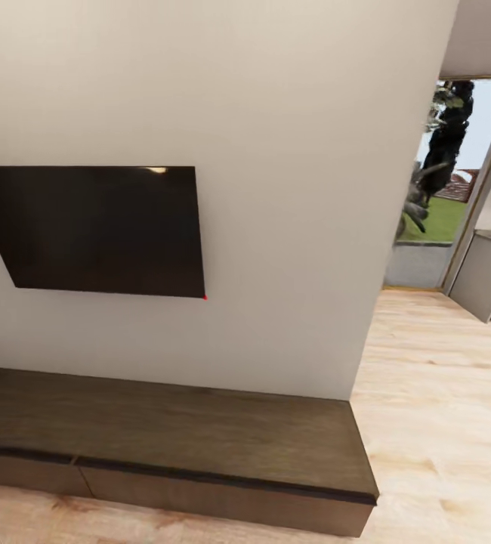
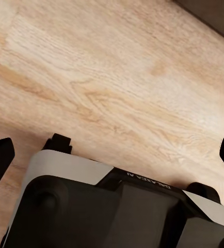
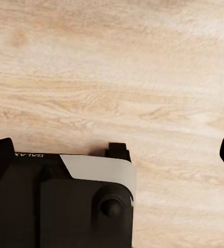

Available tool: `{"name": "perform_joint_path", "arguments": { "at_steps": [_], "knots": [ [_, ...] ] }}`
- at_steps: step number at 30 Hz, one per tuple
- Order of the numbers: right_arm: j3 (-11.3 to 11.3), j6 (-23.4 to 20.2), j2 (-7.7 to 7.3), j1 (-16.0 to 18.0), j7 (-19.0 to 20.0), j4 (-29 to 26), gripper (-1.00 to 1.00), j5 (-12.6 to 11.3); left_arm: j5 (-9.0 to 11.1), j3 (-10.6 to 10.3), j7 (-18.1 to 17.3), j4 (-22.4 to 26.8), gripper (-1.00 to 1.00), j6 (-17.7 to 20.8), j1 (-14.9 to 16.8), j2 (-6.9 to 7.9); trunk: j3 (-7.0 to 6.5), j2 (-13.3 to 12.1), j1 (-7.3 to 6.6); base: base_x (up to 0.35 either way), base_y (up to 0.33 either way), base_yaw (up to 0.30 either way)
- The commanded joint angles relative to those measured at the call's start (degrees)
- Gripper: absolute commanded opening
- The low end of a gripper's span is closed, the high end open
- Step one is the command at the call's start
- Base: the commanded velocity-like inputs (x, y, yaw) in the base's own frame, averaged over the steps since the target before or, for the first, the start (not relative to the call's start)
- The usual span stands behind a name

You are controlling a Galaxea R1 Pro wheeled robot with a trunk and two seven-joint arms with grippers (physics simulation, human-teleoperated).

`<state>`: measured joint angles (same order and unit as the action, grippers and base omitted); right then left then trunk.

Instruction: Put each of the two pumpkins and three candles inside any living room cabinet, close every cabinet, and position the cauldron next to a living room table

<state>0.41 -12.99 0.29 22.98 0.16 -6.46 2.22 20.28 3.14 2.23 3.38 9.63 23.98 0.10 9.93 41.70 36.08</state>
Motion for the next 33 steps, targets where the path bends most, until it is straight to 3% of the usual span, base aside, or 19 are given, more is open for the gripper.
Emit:
{"name": "perform_joint_path", "arguments": {
  "at_steps": [1, 9, 26, 33],
  "knots": [
    [0.0, -0.4, -0.01, 0.0, 0.0, -0.1, 1.0, 0.2, 0.2, 0.3, 0.2, 0.1, 1.0, 0.4, 0.0, -0.01, 0.09, 0.1, 0.03, 0.125, -0.304, 0.06],
    [0.0, -0.4, -0.02, 0.0, 0.0, -0.1, 1.0, 0.2, 0.2, 0.3, 0.2, 0.1, 1.0, 0.4, 0.0, -0.12, 0.09, 0.1, 0.03, 0.043, -0.304, -0.016],
    [0.0, -0.5, -0.03, 0.0, 0.1, -0.1, 1.0, 0.2, 0.1, 0.3, 0.2, 0.1, 1.0, 0.4, 0.0, -0.43, 0.3, 0.1, 0.03, -0.203, -0.242, -0.281],
    [0.1, -0.4, 0.03, 0.0, -0.2, -0.1, 1.0, 0.2, 0.2, 0.4, 0.2, 0.1, 1.0, 0.4, 0.0, -0.62, 0.36, 0.1, 0.03, 0.029, -0.223, -0.051]
  ]
}}
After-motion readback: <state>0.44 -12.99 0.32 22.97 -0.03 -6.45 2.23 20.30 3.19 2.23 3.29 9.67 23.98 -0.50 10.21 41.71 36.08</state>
